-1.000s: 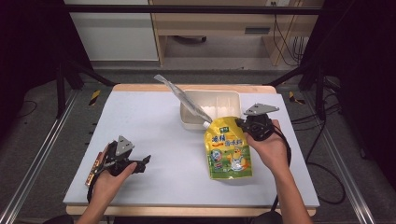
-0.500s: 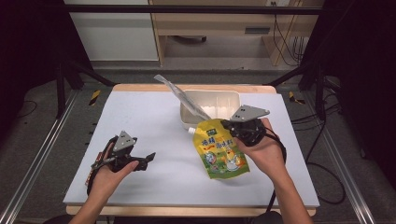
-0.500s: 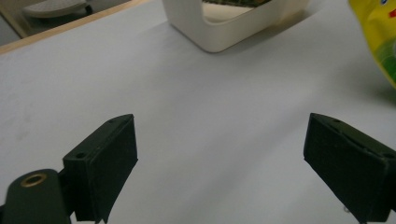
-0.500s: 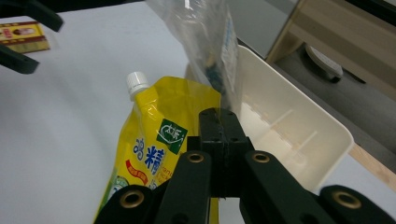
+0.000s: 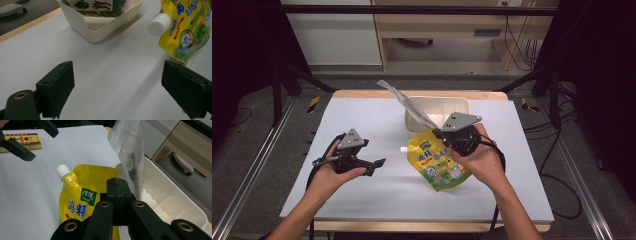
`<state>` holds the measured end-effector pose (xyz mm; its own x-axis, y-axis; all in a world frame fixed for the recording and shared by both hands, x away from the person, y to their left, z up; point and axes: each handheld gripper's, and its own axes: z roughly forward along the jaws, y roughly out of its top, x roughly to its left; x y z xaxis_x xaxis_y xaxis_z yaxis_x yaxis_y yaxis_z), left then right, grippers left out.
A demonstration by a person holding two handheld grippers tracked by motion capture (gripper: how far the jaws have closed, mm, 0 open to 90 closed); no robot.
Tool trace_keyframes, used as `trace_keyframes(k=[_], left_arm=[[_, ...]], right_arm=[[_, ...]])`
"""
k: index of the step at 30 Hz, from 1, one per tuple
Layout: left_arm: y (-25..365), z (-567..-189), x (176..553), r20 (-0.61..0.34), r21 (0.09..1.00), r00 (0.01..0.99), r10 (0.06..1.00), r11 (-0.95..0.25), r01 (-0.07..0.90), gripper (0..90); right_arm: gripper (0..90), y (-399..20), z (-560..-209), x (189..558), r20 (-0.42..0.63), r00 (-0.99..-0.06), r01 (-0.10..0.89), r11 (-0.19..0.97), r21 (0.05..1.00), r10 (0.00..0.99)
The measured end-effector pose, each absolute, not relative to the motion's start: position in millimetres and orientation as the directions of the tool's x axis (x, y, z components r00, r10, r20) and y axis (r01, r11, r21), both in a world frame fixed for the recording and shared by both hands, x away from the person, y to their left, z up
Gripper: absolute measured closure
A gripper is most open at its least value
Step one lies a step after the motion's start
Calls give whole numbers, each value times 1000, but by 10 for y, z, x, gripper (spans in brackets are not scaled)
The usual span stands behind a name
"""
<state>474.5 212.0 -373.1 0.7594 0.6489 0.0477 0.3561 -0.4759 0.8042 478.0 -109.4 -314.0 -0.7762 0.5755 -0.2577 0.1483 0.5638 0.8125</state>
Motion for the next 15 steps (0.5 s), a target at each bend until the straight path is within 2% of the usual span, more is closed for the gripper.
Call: trace_keyframes(k=[7, 15], left_arm=[[2022, -3560, 4776, 77, 798, 800, 595, -518, 308, 122], [1969, -3473, 4826, 70, 786, 827, 558, -541, 299, 139]], right_arm=[[900, -984, -3093, 4760, -264, -797, 118, 569, 814, 544], [900, -908, -3083, 4760, -262, -812, 101, 568, 817, 521]])
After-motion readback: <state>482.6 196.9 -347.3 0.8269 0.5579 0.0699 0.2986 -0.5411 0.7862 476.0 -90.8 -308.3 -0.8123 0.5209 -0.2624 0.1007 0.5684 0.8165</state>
